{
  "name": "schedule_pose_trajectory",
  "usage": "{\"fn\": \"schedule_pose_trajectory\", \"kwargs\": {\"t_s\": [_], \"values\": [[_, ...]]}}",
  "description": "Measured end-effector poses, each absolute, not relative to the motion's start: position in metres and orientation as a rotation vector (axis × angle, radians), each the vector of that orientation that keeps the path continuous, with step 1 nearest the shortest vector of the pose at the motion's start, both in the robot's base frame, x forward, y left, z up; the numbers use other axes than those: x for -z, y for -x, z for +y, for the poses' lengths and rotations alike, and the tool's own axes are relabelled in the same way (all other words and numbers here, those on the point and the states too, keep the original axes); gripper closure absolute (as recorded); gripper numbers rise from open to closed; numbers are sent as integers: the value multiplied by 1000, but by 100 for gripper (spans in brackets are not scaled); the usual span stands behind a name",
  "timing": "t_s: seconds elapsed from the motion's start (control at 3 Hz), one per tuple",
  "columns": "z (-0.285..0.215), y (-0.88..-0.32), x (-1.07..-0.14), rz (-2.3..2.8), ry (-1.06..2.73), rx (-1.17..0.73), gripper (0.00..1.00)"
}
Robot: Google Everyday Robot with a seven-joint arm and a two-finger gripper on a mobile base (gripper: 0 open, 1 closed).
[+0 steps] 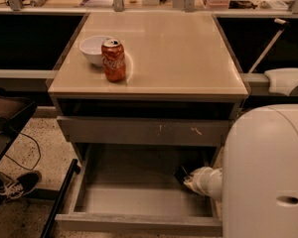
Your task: Place rxbar chocolate into middle drawer
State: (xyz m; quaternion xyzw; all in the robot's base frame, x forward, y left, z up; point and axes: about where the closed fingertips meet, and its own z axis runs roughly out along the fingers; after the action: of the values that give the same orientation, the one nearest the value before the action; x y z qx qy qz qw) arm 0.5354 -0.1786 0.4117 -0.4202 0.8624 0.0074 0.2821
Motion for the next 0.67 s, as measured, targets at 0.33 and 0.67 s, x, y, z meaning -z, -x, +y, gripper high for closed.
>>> {"fn": "schedule_pose_trajectory", "kwargs": {"t_s": [0.33,0.67], "values": [[-186,-517,-384,2298,1120,-34,100],[-187,-516,-384,2299,1120,-34,100]]}}
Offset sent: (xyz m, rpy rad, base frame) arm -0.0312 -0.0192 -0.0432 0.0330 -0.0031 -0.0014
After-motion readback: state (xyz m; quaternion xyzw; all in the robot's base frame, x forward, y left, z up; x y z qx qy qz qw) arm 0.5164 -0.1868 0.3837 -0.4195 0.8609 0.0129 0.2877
